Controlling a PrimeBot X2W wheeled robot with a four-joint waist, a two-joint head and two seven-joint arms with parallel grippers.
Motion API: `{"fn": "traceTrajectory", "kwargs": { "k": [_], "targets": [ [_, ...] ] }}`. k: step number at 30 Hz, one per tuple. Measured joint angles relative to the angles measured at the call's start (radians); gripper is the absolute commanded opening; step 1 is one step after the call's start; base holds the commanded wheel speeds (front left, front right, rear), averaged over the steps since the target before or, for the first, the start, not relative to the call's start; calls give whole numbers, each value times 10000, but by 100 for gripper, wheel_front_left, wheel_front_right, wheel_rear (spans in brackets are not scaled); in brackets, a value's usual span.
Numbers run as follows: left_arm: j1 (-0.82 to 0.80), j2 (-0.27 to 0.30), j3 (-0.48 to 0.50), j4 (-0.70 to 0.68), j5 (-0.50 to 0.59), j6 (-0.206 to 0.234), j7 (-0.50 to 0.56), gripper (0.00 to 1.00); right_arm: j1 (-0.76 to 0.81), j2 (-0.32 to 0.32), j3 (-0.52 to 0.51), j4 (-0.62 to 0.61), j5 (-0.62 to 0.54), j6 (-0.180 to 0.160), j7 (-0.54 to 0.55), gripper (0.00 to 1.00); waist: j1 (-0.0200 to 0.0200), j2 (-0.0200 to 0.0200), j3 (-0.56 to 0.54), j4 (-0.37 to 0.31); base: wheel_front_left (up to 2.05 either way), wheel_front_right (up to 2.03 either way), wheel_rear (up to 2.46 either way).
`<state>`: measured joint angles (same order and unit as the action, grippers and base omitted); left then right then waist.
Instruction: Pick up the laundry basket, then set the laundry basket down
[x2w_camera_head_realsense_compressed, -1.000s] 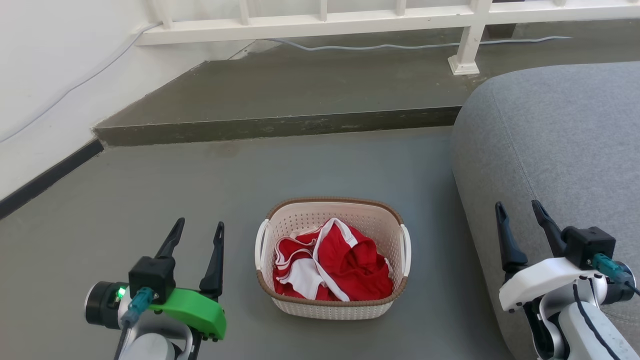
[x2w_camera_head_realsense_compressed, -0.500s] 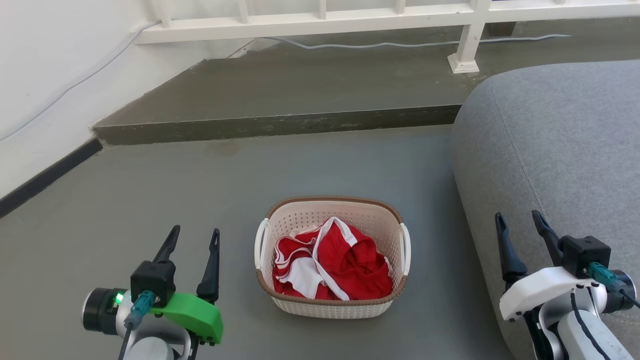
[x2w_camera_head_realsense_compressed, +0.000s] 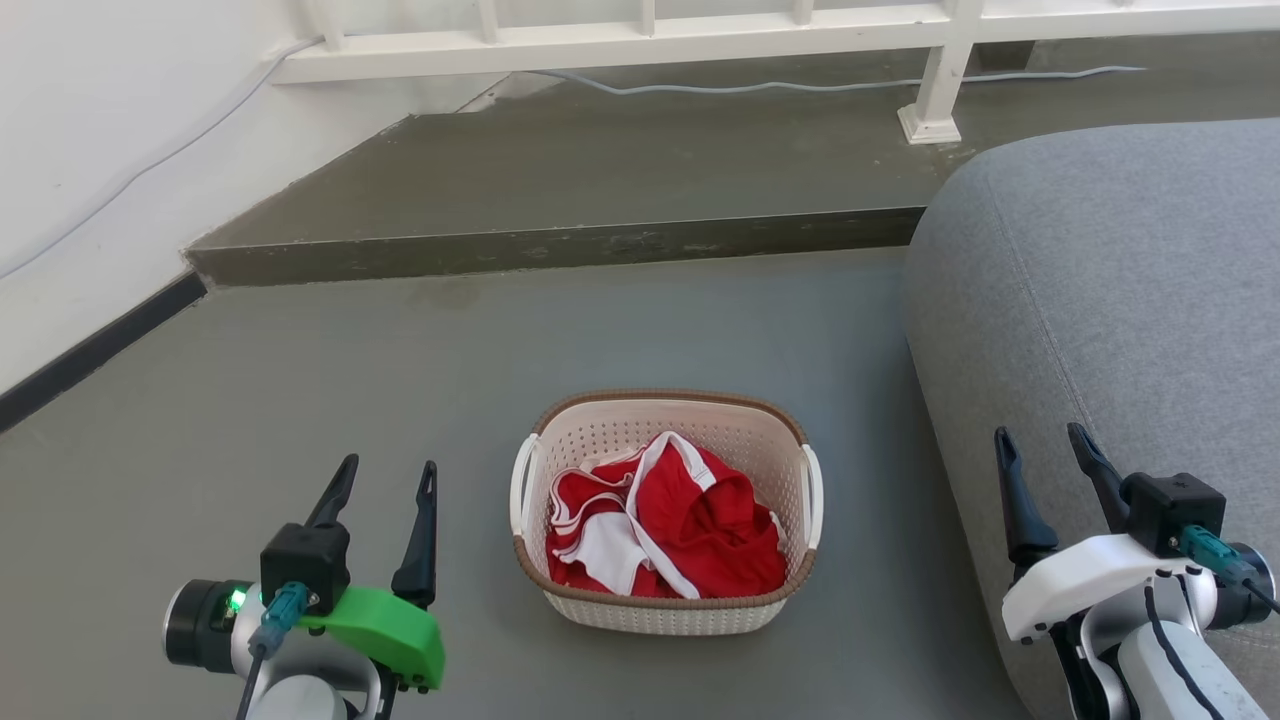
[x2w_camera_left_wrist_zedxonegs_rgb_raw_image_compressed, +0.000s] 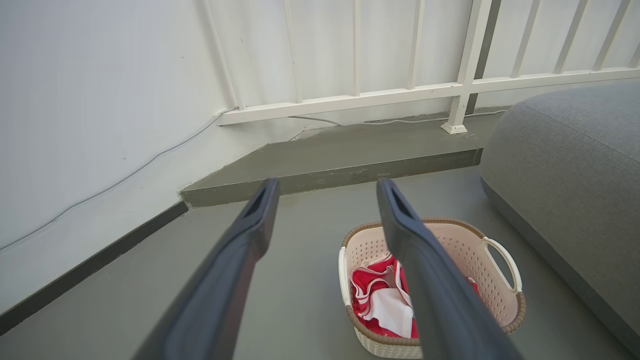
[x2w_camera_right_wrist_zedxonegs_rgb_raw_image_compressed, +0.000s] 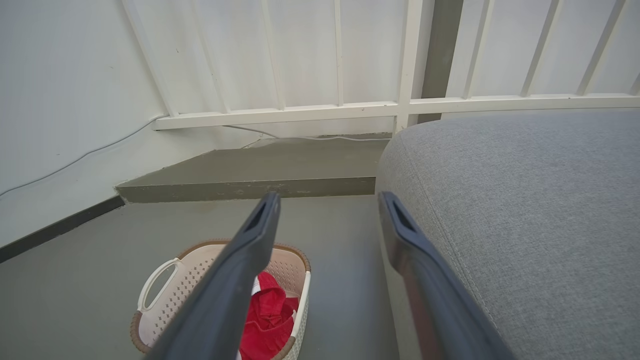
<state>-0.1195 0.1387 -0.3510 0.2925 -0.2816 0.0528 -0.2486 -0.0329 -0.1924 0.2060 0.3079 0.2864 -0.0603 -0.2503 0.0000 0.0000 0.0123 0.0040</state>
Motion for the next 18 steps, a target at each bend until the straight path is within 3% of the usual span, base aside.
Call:
{"fn": "traceTrajectory", "kwargs": {
  "k": [18],
  "targets": [
    [-325,-157,2,-151,-29,0,0,100,-328,29,-23,-134,4,165,-2,100,0,0,916,20,0,0,0]
  ]
}}
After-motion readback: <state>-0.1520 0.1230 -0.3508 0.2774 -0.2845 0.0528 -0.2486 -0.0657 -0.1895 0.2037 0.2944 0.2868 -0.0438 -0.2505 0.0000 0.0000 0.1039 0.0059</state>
